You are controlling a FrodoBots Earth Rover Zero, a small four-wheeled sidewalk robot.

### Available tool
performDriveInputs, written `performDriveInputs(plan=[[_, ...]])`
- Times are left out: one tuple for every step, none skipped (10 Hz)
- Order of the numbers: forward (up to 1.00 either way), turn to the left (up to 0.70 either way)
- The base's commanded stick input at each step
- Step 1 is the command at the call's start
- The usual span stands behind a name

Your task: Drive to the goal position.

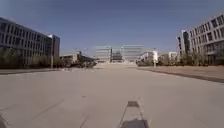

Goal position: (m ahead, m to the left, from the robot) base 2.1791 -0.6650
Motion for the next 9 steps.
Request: performDriveInputs(plan=[[0.70, 0.00], [0.70, 0.00], [0.70, 0.00], [0.70, 0.00], [0.70, 0.00], [0.70, 0.00], [0.70, 0.00], [0.70, 0.00], [0.70, 0.00]])
